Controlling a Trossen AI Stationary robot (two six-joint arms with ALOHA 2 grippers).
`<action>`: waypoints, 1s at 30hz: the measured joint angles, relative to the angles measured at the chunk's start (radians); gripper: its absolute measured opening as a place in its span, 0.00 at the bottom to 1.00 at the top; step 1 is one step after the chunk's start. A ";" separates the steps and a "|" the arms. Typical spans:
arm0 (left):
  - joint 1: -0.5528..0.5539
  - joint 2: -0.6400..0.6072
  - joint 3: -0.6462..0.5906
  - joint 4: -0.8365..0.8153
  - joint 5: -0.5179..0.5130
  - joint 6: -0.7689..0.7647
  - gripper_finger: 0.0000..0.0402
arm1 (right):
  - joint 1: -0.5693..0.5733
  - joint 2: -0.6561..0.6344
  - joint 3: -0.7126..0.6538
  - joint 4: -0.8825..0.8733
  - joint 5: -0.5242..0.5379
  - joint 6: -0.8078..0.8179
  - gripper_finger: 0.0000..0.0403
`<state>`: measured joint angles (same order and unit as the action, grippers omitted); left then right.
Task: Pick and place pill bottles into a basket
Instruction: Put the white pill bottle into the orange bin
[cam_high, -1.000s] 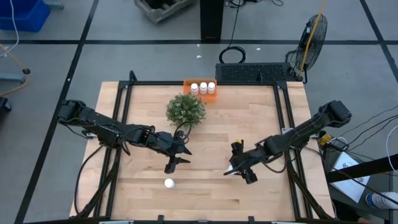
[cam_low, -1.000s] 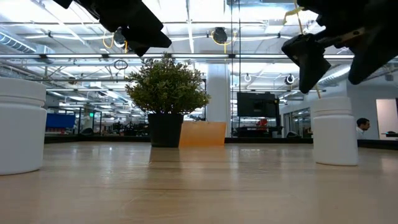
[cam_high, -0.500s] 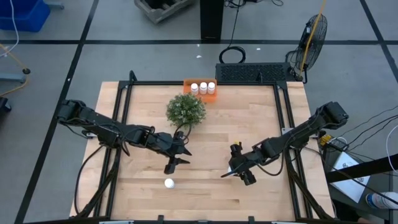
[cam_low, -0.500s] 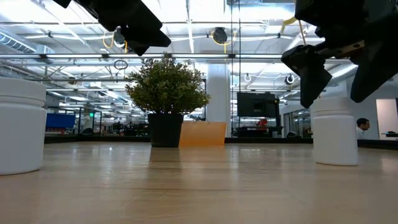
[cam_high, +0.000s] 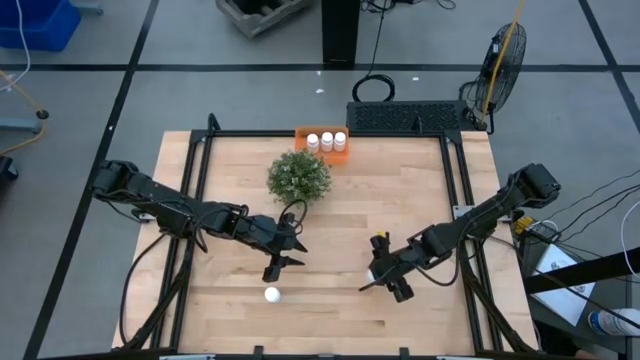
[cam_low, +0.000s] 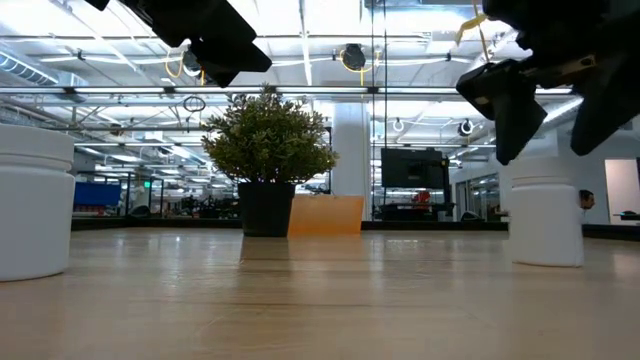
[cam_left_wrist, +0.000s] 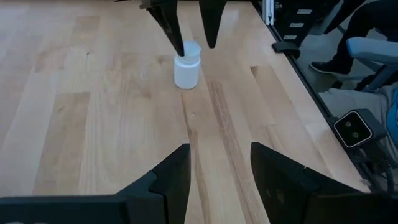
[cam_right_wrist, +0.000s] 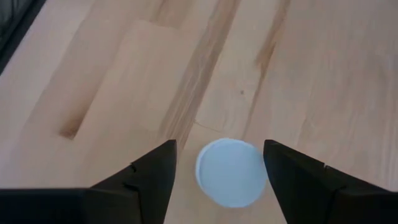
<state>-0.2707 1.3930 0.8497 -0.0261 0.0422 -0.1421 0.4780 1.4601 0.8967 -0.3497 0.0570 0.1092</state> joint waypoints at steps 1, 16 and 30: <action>-0.001 0.000 0.000 0.000 0.000 0.000 0.43 | -0.004 0.000 0.000 -0.003 0.000 -0.014 0.57; -0.022 0.000 0.000 0.000 -0.002 -0.003 0.43 | -0.010 0.000 -0.018 0.012 -0.005 -0.031 0.62; -0.022 0.000 0.000 0.000 -0.001 -0.015 0.43 | -0.028 0.000 -0.068 0.061 -0.005 -0.018 0.43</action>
<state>-0.2932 1.3930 0.8497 -0.0257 0.0410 -0.1575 0.4497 1.4601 0.8291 -0.2887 0.0523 0.0915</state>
